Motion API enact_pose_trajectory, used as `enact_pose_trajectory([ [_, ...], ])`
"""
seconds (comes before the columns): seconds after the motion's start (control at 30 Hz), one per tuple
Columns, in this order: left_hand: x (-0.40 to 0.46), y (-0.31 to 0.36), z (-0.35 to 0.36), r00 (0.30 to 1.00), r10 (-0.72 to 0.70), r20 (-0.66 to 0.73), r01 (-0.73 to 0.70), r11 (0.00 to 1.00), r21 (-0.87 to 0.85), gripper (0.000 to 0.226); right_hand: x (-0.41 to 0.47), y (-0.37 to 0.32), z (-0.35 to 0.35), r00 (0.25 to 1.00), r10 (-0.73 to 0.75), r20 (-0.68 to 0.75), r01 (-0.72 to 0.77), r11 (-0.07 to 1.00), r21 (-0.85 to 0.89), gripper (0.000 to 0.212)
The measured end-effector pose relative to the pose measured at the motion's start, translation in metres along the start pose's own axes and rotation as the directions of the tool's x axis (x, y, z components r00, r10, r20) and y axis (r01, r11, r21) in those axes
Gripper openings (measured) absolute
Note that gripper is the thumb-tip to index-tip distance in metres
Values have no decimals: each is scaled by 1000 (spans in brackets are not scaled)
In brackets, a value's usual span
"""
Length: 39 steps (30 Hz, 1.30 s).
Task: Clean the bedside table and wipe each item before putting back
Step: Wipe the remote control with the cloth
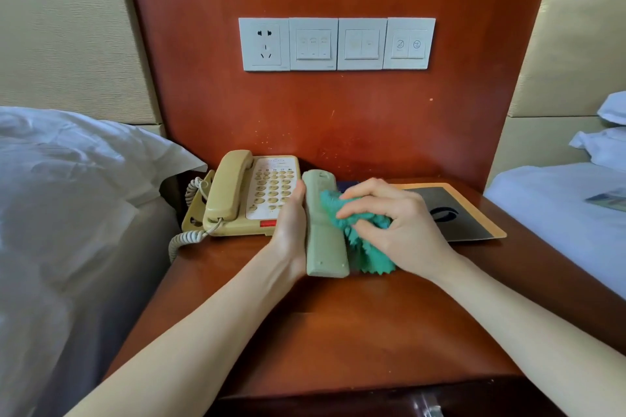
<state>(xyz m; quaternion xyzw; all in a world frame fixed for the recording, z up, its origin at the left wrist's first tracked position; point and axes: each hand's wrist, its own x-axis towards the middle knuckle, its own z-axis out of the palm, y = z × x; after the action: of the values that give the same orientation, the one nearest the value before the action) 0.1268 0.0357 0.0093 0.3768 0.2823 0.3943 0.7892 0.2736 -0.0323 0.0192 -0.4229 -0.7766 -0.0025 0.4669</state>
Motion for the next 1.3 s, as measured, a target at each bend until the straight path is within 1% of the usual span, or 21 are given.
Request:
enact_pose_trajectory([
  [0.1,2,-10,9,999,-40,33,38,998,53,61,3,9,-8,984,97,-150,-102,995,-25,27],
  [0.17,4,-13,12,998,-47,45,45,997,59,59,4,11,-9,968,123,-218,-133,991,-32,27],
  [0.23,5,-15,13,998,-54,45,52,997,61,58,4,10,-8,962,119,-246,-133,990,-38,28],
  [0.27,4,-14,12,998,-54,41,52,997,53,59,3,9,-7,966,105,-235,-119,992,-43,29],
  [0.33,3,-10,9,999,-43,26,43,999,10,60,1,5,-3,986,59,-153,-64,998,-28,30],
  [0.4,2,-2,2,1000,-21,-16,20,1000,-22,63,-1,-1,2,999,33,-32,-32,998,51,30],
  [0.47,2,8,-5,997,27,-77,-32,998,-57,63,-4,-7,6,994,53,100,-68,986,152,29],
  [0.53,2,15,-11,989,74,-128,-90,987,-132,61,-5,-11,7,978,75,196,-118,969,217,30],
  [0.6,1,18,-12,982,105,-156,-132,976,-175,59,-5,-13,7,964,96,247,-159,955,249,30],
  [0.67,2,17,-12,980,119,-160,-148,972,-183,58,-5,-14,5,957,109,267,-181,948,263,29],
  [0.73,2,15,-11,982,112,-150,-136,977,-164,60,-6,-13,5,958,87,274,-157,957,245,27],
  [0.8,1,11,-11,989,92,-120,-104,990,-97,62,-6,-12,7,971,29,237,-68,985,158,26],
  [0.83,1,9,-10,993,65,-99,-71,996,-56,65,-6,-10,8,981,-2,193,-19,994,107,27],
  [0.93,-2,0,1,1000,-8,19,8,999,34,73,-2,-2,8,996,-80,-37,80,997,-7,30],
  [1.0,-3,-8,9,998,-31,46,29,998,47,68,2,4,4,979,-84,-184,70,994,-82,32],
  [1.07,-4,-16,15,999,-25,36,21,994,105,60,4,11,-2,958,12,-288,-33,997,-70,32],
  [1.13,-5,-23,18,999,-23,37,17,987,161,61,5,13,-8,940,142,-309,-140,990,31,31],
  [1.17,-2,-24,18,999,-12,29,6,983,185,61,4,12,-9,936,177,-305,-164,984,68,32],
  [1.23,-1,-24,18,999,25,24,-29,984,173,59,4,7,-8,940,178,-292,-160,984,84,33],
  [1.3,-4,-16,18,997,77,-1,-76,991,114,59,3,-2,-2,967,117,-228,-103,992,71,35],
])
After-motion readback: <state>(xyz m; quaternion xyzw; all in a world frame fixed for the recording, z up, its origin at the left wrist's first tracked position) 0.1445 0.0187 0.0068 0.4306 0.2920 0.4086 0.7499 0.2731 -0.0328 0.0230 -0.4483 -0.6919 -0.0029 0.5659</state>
